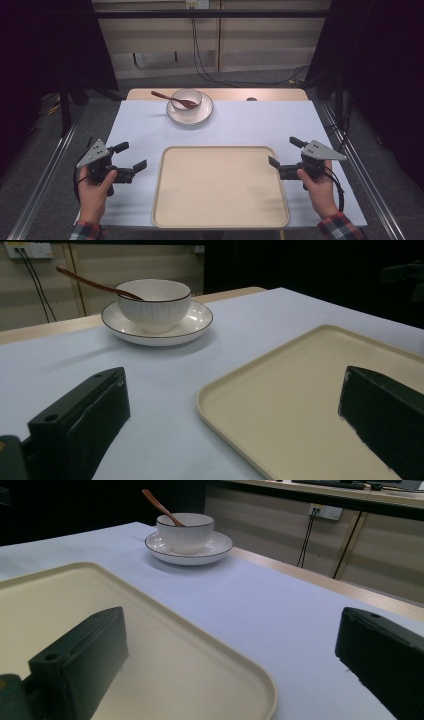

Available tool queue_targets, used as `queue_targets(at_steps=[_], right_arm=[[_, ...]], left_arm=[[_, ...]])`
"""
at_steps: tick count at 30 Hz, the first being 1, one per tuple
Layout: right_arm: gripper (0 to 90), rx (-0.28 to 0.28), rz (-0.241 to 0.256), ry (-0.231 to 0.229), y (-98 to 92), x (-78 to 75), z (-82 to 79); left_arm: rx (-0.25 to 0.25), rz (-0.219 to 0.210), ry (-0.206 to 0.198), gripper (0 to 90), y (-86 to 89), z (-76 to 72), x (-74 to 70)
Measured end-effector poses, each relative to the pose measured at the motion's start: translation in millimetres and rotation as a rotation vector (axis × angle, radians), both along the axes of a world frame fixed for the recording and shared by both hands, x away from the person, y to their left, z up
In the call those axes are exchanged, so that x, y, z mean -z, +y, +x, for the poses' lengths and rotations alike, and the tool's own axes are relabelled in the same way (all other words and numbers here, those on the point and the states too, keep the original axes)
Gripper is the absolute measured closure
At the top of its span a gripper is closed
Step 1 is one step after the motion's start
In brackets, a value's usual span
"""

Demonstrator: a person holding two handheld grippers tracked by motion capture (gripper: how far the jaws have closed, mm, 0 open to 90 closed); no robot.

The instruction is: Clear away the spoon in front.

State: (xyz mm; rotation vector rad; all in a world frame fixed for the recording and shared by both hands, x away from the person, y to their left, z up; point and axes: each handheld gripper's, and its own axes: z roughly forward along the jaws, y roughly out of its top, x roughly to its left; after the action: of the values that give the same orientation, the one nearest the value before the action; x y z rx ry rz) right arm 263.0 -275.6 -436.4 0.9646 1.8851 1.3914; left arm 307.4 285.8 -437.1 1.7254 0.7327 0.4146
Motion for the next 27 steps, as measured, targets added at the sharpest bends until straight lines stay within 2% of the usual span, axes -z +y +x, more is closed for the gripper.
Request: queue_targets(at_steps=[4,10,13,15,19,20,22,25,27], right_arm=[[0.1,-0.007,0.001,0.011,1.1,2.1,2.3],[0.1,-0.038,-0.004,0.016,4.6,2.5,0.5],[0.1,-0.039,-0.008,0.018,6.8,1.9,-1.7],[0.1,-0.051,-0.002,0.014,8.4,1.1,-2.0],[0.2,-0.059,-0.017,0.018,9.4,2.4,-2.0],[0.2,-0.066,-0.014,0.025,9.9,2.6,-2.8],[0.2,-0.066,-0.025,0.028,11.2,3.1,-4.4],[0.1,-0.09,-0.04,0.039,15.1,4.6,-7.7],[0.2,-0.102,-0.051,0.036,18.2,5.0,-9.9]], left_arm=[[-0.008,-0.011,0.01,0.0,0.7,0.5,1.1],[-0.014,0.004,0.021,0.0,-0.5,1.5,4.1],[0.008,0.007,0.03,0.0,-1.7,1.7,5.7],[-0.01,0.007,0.033,0.0,-3.5,1.6,5.7],[-0.006,0.007,0.033,0.0,-4.2,6.6,5.6],[-0.015,-0.023,0.044,0.0,-6.8,11.7,6.1],[-0.013,-0.024,0.044,0.0,-8.9,17.5,5.8],[-0.018,-0.049,0.055,0.0,-14.8,25.0,5.9],[-0.018,-0.023,0.055,0.0,-17.1,29.1,5.7]])
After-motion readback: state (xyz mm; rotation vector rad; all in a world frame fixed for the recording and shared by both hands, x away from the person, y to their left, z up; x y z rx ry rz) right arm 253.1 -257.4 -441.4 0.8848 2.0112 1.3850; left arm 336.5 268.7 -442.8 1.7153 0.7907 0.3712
